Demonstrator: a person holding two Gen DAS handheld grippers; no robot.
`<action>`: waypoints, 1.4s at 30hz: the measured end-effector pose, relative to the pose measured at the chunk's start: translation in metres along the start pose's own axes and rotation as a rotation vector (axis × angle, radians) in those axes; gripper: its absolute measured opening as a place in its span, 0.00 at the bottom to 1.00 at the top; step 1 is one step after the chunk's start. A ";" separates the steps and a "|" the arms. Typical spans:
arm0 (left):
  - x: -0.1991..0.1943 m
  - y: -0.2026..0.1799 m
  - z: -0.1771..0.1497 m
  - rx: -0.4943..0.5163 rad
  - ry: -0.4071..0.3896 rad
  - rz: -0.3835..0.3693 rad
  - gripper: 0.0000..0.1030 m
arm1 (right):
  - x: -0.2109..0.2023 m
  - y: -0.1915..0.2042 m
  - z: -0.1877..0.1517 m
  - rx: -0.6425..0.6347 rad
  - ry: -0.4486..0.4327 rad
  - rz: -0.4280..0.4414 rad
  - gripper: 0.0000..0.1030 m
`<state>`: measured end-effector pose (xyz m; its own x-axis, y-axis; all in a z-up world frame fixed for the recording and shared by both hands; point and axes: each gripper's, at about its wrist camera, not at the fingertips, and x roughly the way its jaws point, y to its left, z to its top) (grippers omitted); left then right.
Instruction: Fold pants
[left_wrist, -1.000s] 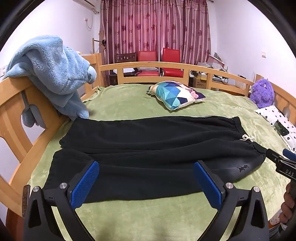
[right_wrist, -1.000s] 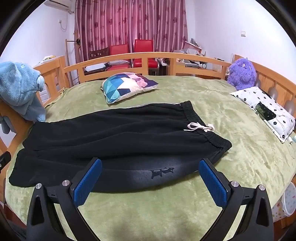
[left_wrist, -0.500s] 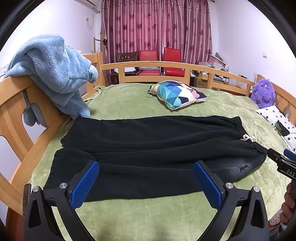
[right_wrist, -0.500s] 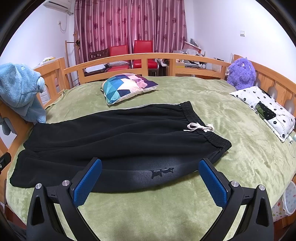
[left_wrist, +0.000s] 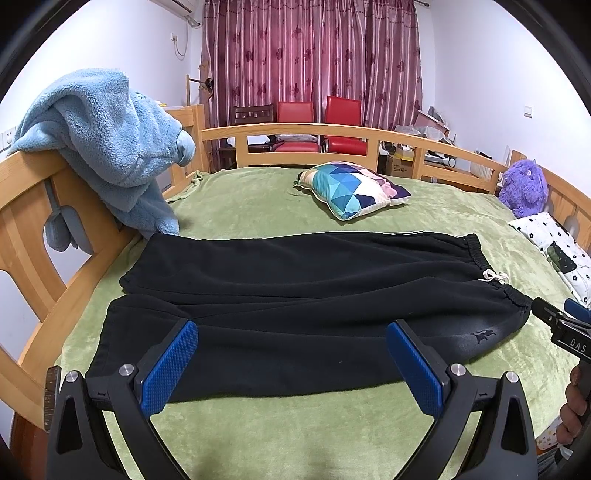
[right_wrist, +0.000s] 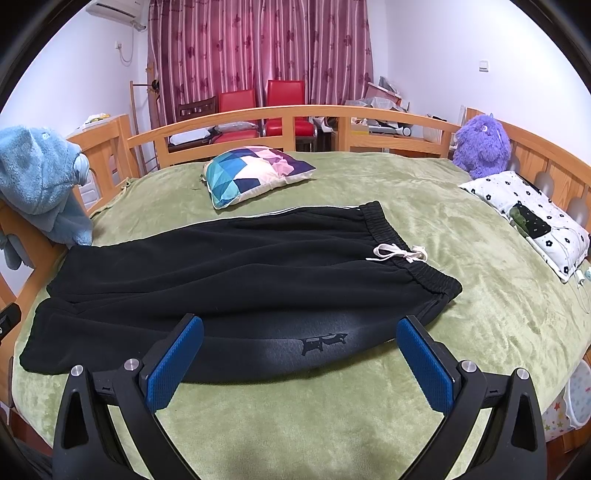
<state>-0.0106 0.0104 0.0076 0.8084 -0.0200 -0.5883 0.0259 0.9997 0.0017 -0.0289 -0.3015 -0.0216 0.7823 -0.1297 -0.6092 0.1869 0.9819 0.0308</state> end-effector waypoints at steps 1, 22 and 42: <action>0.000 0.000 0.000 0.000 -0.001 0.000 1.00 | 0.000 0.000 0.000 0.000 -0.001 0.001 1.00; -0.002 0.005 0.000 -0.010 0.001 0.007 1.00 | -0.006 0.001 0.005 -0.009 -0.013 -0.004 1.00; 0.000 0.007 0.000 -0.011 0.001 0.004 1.00 | -0.005 0.004 0.004 -0.018 -0.026 -0.001 1.00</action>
<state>-0.0105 0.0170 0.0072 0.8079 -0.0160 -0.5891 0.0161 0.9999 -0.0050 -0.0296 -0.2977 -0.0149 0.7976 -0.1339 -0.5881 0.1771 0.9841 0.0162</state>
